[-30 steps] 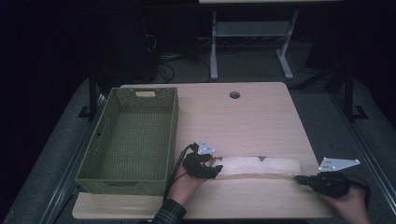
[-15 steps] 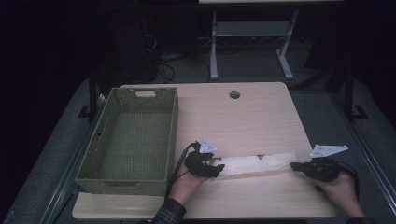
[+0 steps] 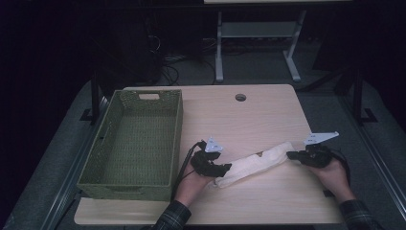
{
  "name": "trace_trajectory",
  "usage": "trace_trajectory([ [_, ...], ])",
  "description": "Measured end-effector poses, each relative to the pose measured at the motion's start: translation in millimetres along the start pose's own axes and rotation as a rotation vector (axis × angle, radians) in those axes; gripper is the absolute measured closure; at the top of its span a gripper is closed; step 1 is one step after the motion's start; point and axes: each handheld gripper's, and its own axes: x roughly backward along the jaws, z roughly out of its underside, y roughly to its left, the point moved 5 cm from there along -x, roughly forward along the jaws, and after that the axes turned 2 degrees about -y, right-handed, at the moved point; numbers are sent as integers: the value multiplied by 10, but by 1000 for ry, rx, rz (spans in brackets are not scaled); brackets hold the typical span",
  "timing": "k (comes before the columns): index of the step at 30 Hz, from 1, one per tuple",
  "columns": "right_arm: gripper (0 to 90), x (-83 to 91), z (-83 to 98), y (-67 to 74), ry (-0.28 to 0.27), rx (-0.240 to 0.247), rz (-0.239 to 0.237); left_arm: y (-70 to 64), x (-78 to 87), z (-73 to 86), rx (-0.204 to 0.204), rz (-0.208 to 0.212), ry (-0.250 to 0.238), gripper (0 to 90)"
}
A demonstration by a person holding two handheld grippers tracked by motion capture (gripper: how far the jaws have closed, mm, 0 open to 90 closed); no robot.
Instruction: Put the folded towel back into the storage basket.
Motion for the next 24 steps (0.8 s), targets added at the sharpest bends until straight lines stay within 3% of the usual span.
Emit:
trace_trajectory([
  [9, 899, -335, -303, -98, -15, 23, -2, 49, -58, -17, 2, 10, 9, 432],
  [14, 894, -435, -369, -153, -41, 7, -18, 66, -105, 5, -7, 12, 32, 491],
  [24, 594, -206, -350, -83, -76, 0, -26, 108, -262, 59, -35, -2, 108, 812],
])
